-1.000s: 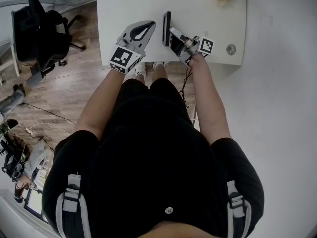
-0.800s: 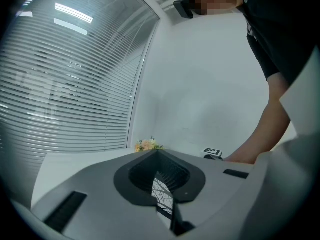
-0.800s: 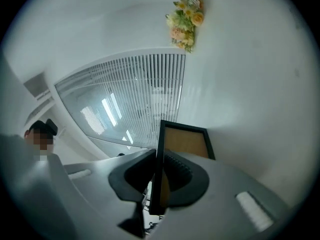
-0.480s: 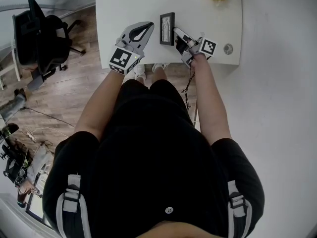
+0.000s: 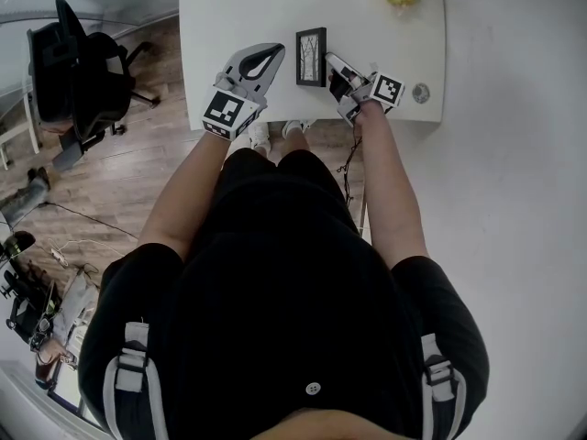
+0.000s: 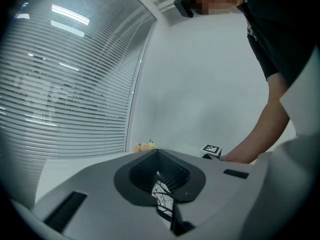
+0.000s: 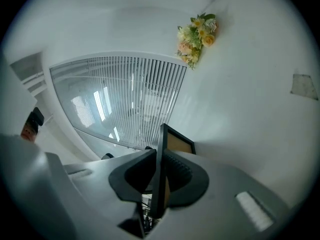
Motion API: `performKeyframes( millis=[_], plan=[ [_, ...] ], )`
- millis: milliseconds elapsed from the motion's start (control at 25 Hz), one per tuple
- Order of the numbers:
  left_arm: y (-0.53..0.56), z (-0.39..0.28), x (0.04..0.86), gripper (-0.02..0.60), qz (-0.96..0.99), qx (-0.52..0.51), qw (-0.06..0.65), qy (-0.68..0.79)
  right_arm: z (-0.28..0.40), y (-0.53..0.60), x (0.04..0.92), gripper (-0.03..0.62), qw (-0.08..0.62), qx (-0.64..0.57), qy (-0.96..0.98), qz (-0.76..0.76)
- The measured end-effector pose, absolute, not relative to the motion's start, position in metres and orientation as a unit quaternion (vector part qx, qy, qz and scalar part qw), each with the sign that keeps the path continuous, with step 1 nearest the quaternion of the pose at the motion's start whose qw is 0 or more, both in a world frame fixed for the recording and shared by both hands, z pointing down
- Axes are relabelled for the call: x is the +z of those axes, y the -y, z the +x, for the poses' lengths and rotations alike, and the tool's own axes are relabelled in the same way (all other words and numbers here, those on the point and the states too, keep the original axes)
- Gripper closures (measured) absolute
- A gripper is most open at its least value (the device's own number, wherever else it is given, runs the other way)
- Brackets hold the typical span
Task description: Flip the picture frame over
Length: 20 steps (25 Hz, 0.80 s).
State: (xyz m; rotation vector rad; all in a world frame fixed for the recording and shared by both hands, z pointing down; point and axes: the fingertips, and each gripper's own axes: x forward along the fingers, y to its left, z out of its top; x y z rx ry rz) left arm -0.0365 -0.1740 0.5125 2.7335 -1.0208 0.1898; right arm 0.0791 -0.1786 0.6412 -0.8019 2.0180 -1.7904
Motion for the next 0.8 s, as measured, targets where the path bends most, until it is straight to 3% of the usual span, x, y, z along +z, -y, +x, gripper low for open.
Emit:
performKeyframes(
  millis=[800],
  plan=[
    [0.174, -0.029, 0.518, 0.575, 0.928, 0.074, 0.113, 0.346, 0.122, 0.177, 0.676, 0.529, 0.132, -0.629, -0.684, -0.346]
  ],
)
